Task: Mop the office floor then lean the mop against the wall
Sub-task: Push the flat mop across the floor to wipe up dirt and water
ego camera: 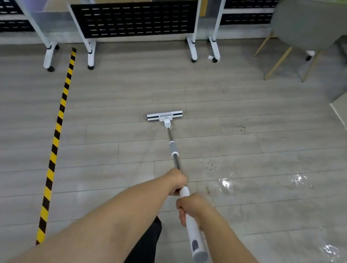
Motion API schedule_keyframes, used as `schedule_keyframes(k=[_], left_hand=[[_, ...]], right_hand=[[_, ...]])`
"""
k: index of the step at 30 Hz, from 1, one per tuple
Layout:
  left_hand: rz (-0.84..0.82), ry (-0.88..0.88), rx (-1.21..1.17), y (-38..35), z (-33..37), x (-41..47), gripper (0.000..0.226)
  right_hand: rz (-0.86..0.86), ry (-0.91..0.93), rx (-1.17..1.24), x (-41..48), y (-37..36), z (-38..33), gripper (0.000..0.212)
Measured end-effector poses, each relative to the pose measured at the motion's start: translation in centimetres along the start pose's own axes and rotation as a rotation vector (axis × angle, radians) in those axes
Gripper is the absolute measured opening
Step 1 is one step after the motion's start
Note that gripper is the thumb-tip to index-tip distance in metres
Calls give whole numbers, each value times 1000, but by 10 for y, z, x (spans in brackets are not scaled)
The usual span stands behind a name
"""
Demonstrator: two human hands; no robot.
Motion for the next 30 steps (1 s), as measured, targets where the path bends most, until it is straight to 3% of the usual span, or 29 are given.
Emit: schedule_keyframes(k=[8, 14, 19, 24, 30], left_hand=[[44, -39, 16, 27, 25, 33, 6], [69, -41, 51, 89, 67, 86, 8], [65, -50, 29, 119, 100, 112, 8], [52, -24, 51, 101, 94, 114, 11], [63, -12, 118, 57, 57, 87, 20]], right_hand=[[29, -7, -27, 24, -4, -38, 24], [35, 7, -2, 60, -23, -116, 14], [41, 15, 29, 85, -23, -161, 20], [33, -3, 55, 91, -13, -142, 6], [-23, -17, 14, 80, -9, -72, 17]])
Point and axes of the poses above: each hand's wrist, its own x-axis towards the middle knuckle, its own y-axis out of the back of the hand, z = x × y, the point moved 10 cm from there along x, towards the middle knuckle, and after that the axes turned 13 degrees about x, right-handed, at the moved point
